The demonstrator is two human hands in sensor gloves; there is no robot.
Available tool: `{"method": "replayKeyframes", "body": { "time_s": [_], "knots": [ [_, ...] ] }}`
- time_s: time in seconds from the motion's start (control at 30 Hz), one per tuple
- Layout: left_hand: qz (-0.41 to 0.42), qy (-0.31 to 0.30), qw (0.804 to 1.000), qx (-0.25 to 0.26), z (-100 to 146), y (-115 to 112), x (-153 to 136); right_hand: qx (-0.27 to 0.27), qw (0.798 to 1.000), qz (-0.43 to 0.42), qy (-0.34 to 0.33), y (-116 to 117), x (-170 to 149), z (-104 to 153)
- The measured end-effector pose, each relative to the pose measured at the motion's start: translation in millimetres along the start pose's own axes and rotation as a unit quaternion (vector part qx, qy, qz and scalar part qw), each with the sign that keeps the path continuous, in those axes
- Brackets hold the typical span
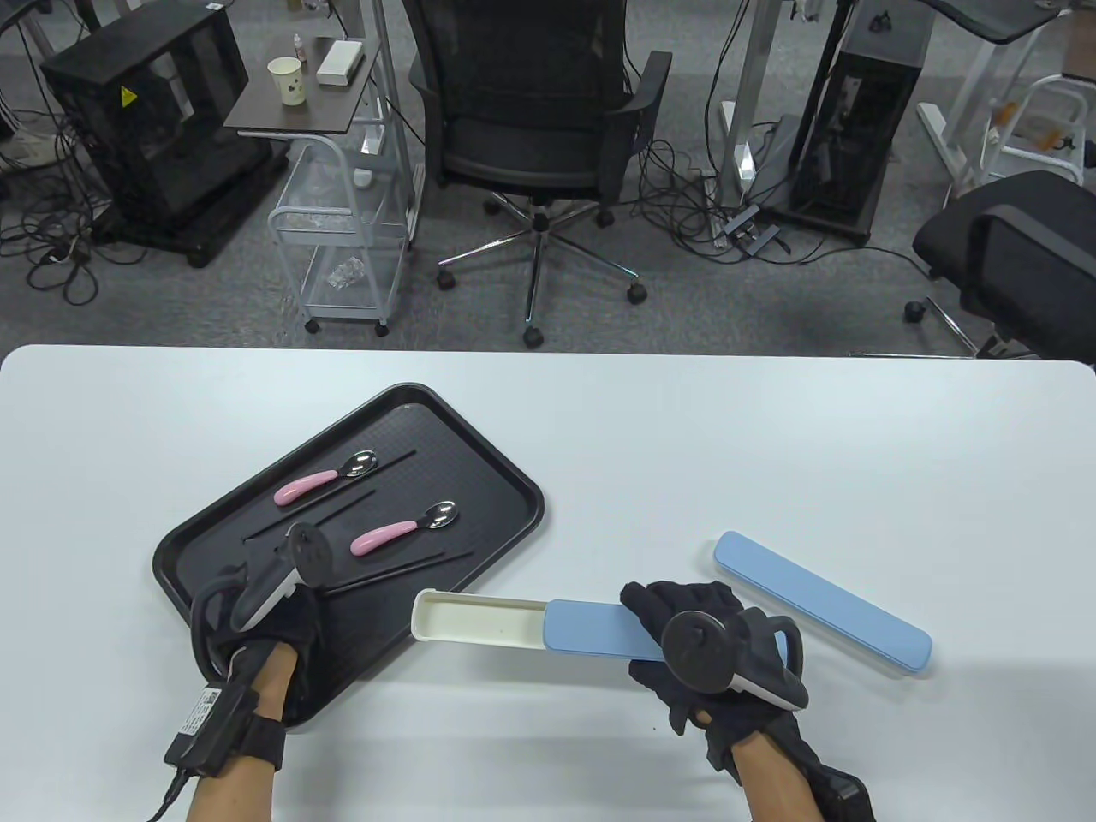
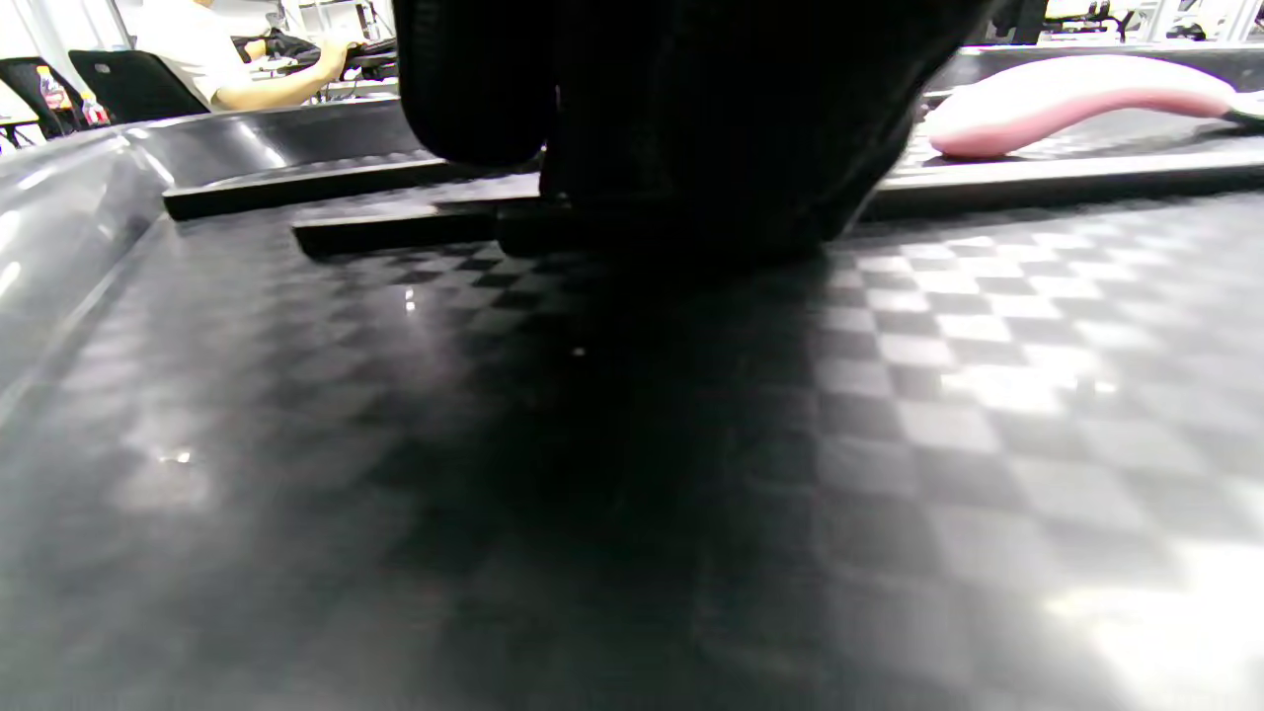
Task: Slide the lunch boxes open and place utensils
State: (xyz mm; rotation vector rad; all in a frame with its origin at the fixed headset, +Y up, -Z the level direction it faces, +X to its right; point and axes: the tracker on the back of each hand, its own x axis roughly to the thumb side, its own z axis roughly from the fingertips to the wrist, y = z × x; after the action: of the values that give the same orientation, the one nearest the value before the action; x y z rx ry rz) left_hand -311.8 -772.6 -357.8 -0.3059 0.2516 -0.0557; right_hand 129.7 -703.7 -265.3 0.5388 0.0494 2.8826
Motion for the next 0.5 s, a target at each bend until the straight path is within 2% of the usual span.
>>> {"method": "replayKeyframes", "body": {
  "time_s": [0.3,0.5],
  "knots": [
    [-0.047,-0.004,0.999,-0.027,-1.5,-1.6,4.7,0.001,1.0,-0.001,0.001,-0.2,-1.2,-0.1],
    [-0.036,-0.004,0.999,-0.014,-0.2,-0.4,3.6,0.002,1.0,0.0,0.001,0.1,-1.1,-0.5]
  ]
}}
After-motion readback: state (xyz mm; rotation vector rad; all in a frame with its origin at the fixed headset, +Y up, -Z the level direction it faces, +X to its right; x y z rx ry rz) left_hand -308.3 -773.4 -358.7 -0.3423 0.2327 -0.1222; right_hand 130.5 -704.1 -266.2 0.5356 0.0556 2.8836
